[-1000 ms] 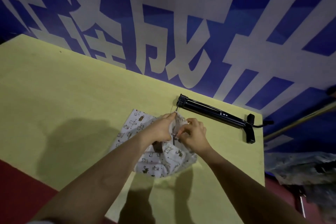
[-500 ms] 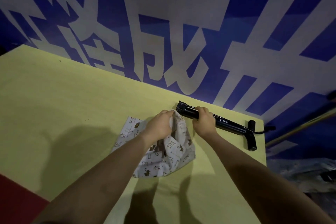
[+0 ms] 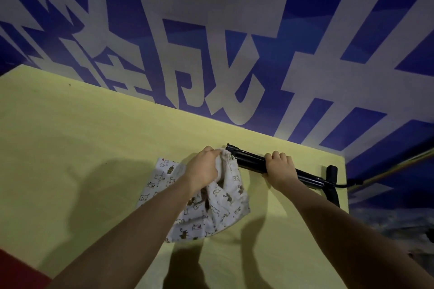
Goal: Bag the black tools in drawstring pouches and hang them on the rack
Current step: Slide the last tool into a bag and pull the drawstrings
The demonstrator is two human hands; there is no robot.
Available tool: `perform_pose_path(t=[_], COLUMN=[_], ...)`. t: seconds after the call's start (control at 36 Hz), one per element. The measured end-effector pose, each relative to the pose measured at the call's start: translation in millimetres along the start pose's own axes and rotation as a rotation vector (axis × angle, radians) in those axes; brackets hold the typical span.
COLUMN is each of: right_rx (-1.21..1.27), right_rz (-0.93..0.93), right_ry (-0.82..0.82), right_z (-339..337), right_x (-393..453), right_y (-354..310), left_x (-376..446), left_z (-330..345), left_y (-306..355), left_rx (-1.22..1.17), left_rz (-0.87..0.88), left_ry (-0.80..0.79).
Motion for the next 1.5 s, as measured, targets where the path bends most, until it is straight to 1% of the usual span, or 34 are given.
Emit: perform_pose_path(t=[0.11,0.17,0.28,0.39,0.47,0.58,0.69,0.75,0.83,0.94,1.03,1.11,1.25,1.39,1.5], right_rx=[0.055,0.055,0.072,0.133,0.192,0.224,0.253,0.280,0.275,0.238,0.171,0.118,0.031,-0.105,-0.216], right_rz=[-0.001,-0.004,0.020,0.006,0.004,0.010,-0.006,-0.026,-0.079,-0.143,-0.179,-0.177,-0.187,-0.266,-0.328], right_ry=[-0.012,0.016,0.135,0.266,0.324,0.367,0.428,0.449,0.443,0.363,0.267,0.200,0.200,0.198,0.178], right_z=[0.5,-7.3,-34.4,-60.3,-75.8,-92.1,-104.9,-109.2,-113.0,-106.8,-96.6,-88.0,-93.2,-98.1,-94.7], right_x=[-7.7,-12.8,-24.7,-42.0,-59.9,-80.6,-103.4,-113.0,-123.8,-135.9,-140.5,-139.8,-136.6,-136.1,-136.2], right_y=[-5.0,-6.8,-6.0,-7.8,-12.0,-14.6,-17.3,-20.8,-27.7,-36.5,-44.6,-52.2,-68.1,-84.8,-101.0], left_x=[-4.3,-7.5,-17.3,-27.6,-35.2,-43.0,-53.5,-57.0,-61.9,-67.7,-74.7,-84.1,-95.4,-102.1,-108.2], left_z=[-1.9,-2.0,-2.9,-5.8,-6.6,-5.4,2.5,5.0,0.1,-10.1,-14.4,-13.1,-14.8,-29.6,-33.2], left_y=[-4.7,-5.5,-3.0,-0.5,-1.3,-2.1,1.0,1.4,5.1,3.9,1.8,3.7,-2.0,-8.4,-1.2], left_rx=[-0.013,-0.024,-0.042,-0.065,-0.045,-0.042,-0.024,-0.030,-0.084,-0.111,-0.100,-0.100,-0.098,-0.164,-0.127], left_rz=[0.002,0.009,0.042,0.060,0.049,0.017,0.030,0.036,0.072,0.101,0.108,0.121,0.084,0.070,0.152], left_ry=[0.020,0.020,0.027,0.041,0.030,-0.006,-0.105,-0.127,-0.104,-0.091,-0.135,-0.183,-0.193,-0.128,-0.115])
Point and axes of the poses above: each hand's wrist, its own x-axis towards the middle knuckle, its own z-axis out of the palm, y = z × x, the point moved 8 cm from there along x, towards the middle knuckle, and after that the axes turned 14 degrees about -z, right-handed, at the moved point
